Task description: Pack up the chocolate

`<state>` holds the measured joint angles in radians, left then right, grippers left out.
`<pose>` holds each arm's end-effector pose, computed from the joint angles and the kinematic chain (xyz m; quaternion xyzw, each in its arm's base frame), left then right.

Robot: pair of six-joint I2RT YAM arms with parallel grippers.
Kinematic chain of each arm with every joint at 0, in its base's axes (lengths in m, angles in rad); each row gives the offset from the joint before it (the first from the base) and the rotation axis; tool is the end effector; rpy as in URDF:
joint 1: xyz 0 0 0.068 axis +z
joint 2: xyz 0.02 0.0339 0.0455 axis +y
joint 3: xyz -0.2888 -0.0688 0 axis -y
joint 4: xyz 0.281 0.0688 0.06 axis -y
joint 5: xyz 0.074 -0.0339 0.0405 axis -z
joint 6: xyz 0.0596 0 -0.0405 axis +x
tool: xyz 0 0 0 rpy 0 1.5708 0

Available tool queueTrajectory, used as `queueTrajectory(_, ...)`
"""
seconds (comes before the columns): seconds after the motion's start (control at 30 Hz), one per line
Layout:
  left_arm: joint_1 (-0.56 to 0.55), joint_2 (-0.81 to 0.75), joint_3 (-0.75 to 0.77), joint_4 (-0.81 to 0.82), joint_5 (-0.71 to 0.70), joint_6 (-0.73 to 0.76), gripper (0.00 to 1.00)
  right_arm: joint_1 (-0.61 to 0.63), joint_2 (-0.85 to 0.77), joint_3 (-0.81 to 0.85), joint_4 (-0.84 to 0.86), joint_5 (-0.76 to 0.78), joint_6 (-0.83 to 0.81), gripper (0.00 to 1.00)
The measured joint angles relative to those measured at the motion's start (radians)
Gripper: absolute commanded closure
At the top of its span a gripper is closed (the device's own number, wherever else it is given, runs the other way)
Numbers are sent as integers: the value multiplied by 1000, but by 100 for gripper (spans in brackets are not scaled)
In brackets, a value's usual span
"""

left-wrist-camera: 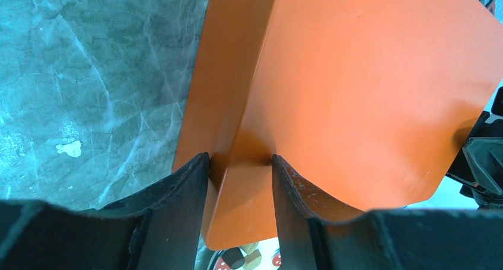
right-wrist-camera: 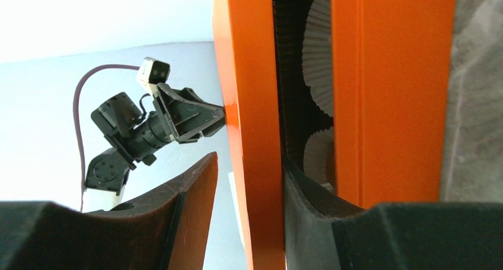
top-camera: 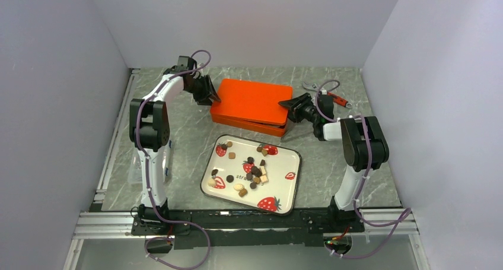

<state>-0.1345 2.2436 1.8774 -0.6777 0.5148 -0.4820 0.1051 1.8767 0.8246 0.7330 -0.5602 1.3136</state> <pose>0.5382 -0.1024 0.1860 -0.0961 0.9311 -0.3106 0.1654 0.4110 0.0752 0.1355 0.3093 0.7330 0.5367 0.2812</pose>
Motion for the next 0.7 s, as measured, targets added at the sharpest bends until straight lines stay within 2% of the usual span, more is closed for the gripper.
queueTrajectory(0.7,-10,7,14,-9,-17,10,54,-67,-61,-86,-45,-12,-50,55)
